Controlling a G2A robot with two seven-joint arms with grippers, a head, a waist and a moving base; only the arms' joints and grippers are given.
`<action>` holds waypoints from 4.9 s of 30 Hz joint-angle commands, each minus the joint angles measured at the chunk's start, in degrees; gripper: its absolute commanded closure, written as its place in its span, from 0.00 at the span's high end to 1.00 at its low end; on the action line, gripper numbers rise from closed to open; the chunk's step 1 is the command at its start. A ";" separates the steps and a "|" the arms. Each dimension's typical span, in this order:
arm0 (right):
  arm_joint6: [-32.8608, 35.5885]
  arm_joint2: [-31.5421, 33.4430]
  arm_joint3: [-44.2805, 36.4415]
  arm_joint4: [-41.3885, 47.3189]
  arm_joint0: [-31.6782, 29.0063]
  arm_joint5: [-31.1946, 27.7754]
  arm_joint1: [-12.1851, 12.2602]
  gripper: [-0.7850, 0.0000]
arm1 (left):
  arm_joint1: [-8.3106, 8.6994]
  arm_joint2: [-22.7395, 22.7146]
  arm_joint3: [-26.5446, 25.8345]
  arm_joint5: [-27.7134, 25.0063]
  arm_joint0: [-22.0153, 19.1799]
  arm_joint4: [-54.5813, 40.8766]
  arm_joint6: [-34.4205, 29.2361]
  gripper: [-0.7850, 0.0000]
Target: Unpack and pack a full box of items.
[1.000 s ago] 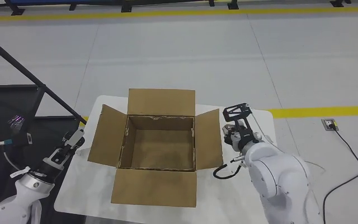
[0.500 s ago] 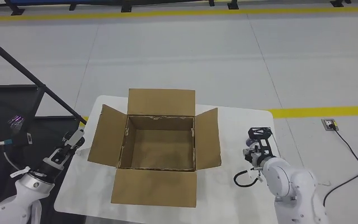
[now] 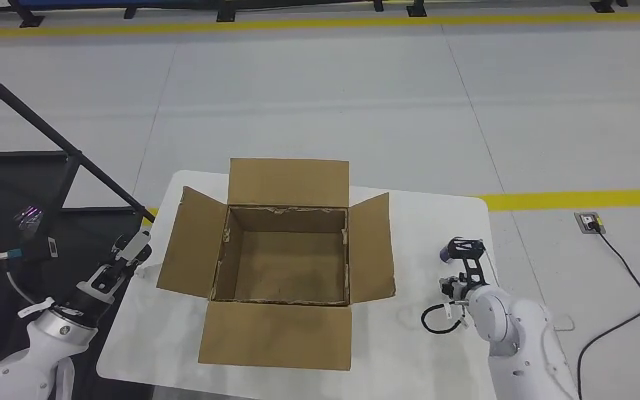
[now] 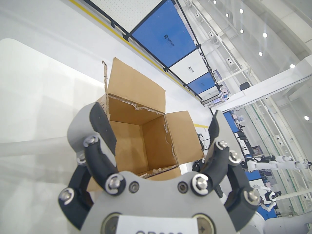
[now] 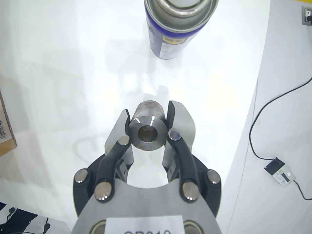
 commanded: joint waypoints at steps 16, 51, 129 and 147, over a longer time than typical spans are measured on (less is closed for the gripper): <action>-0.83 -0.97 3.70 2.05 1.23 0.12 0.50 0.07 | 0.00 0.00 0.00 0.00 0.00 0.00 0.00 1.00; -2.06 -1.24 -20.56 32.56 1.78 -13.55 1.74 1.00 | 0.03 -0.29 0.01 0.34 0.46 1.72 1.47 1.00; 1.47 -5.18 -5.65 9.50 -2.46 -1.29 7.91 1.00 | 1.63 0.40 2.75 2.20 1.29 3.42 6.43 1.00; -1.08 -8.22 4.57 10.70 2.70 -0.11 7.61 0.44 | 1.63 0.40 2.75 2.20 1.29 3.42 6.43 1.00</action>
